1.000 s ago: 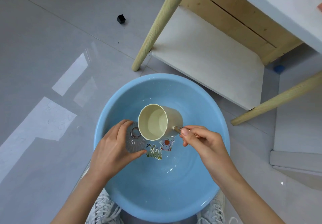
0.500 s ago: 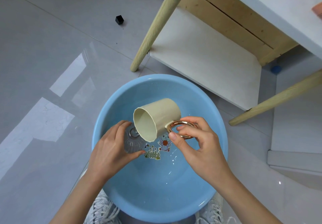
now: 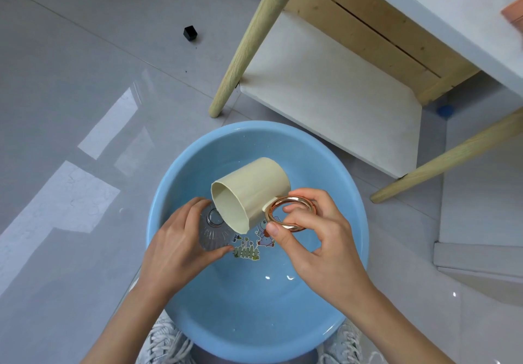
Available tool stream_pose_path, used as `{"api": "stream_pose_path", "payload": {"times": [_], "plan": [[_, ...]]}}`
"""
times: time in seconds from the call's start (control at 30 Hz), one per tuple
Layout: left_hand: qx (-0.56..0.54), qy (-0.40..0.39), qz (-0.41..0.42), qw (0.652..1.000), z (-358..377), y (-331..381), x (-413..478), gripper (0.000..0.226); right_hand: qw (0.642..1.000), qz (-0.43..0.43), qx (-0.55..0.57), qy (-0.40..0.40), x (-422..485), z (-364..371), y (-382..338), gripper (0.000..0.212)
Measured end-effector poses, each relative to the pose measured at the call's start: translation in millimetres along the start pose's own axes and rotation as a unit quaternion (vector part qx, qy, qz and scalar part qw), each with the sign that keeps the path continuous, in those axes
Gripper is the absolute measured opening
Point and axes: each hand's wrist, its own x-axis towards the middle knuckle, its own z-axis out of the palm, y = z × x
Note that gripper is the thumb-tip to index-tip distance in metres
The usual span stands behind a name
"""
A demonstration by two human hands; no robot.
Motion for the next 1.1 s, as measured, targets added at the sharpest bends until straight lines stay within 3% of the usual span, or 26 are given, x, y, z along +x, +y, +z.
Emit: {"api": "stream_pose_path", "payload": {"times": [0.7,0.77,0.83,0.93,1.1], "plan": [[-0.001,-0.002,0.007,1.000,1.1,-0.1,0.7,0.086,0.996,-0.078,-0.051,-0.008,-2.2,2.5,0.7,0.030],[0.000,-0.004,0.004,1.000,1.1,-0.2,0.3,0.086,0.999,-0.045,-0.021,-0.007,-1.3,3.7,4.2,0.030],[-0.001,0.000,0.005,1.000,0.9,-0.3,0.5,0.084,0.997,0.045,0.064,-0.005,1.7,4.3,7.2,0.028],[-0.013,0.008,0.003,1.000,-0.5,0.3,0.5,0.083,0.959,0.199,0.202,-0.005,7.1,1.1,13.5,0.021],[-0.049,0.011,-0.024,0.998,-2.8,3.2,0.6,0.084,0.925,0.279,0.256,0.008,5.8,-2.8,33.6,0.035]]}}
